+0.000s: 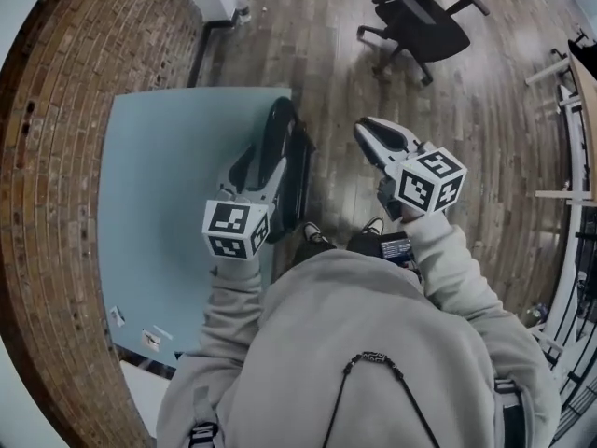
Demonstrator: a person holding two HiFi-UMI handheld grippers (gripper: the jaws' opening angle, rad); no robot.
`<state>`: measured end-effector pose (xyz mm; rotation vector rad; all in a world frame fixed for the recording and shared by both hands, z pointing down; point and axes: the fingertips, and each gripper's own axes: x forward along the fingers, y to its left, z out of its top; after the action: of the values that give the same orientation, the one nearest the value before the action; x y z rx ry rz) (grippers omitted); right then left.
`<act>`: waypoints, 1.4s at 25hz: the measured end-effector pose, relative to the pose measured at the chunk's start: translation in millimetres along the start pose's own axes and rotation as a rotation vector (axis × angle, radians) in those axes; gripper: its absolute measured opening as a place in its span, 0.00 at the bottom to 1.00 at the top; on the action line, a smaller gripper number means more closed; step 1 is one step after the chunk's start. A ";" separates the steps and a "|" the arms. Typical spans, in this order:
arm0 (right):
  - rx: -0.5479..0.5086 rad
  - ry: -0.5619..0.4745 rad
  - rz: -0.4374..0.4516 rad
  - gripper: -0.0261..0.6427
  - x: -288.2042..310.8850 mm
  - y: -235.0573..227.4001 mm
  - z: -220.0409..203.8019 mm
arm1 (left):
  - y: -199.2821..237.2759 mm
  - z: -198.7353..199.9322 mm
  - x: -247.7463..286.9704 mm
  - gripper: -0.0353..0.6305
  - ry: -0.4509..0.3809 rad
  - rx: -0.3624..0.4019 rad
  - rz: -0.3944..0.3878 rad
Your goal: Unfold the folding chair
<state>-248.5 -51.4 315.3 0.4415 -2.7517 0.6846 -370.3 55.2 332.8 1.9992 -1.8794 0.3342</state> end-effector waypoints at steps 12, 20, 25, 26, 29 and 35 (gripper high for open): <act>0.391 0.660 -0.044 0.47 203.4 -50.6 -340.0 | 53.2 -156.0 48.9 0.67 0.439 -0.120 -0.065; 0.440 0.740 -0.161 0.47 260.3 -73.3 -405.8 | 44.5 -197.2 70.8 0.50 0.569 -0.193 -0.101; 0.673 0.714 0.077 0.28 273.2 -58.5 -408.2 | 54.0 -198.9 75.5 0.26 0.579 -0.240 -0.079; 0.696 0.701 0.121 0.28 274.3 -55.6 -406.8 | 54.4 -199.1 75.5 0.25 0.576 -0.255 -0.065; 0.686 0.678 0.171 0.28 267.7 -60.5 -402.7 | 49.3 -197.2 78.3 0.22 0.554 -0.311 -0.027; 0.703 0.678 0.171 0.23 213.7 -98.9 -403.6 | 33.0 -196.5 84.3 0.20 0.552 -0.361 -0.023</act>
<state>-334.6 15.1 769.8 0.0641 -1.8697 1.5199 -380.3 61.3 548.9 1.4945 -1.4458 0.4495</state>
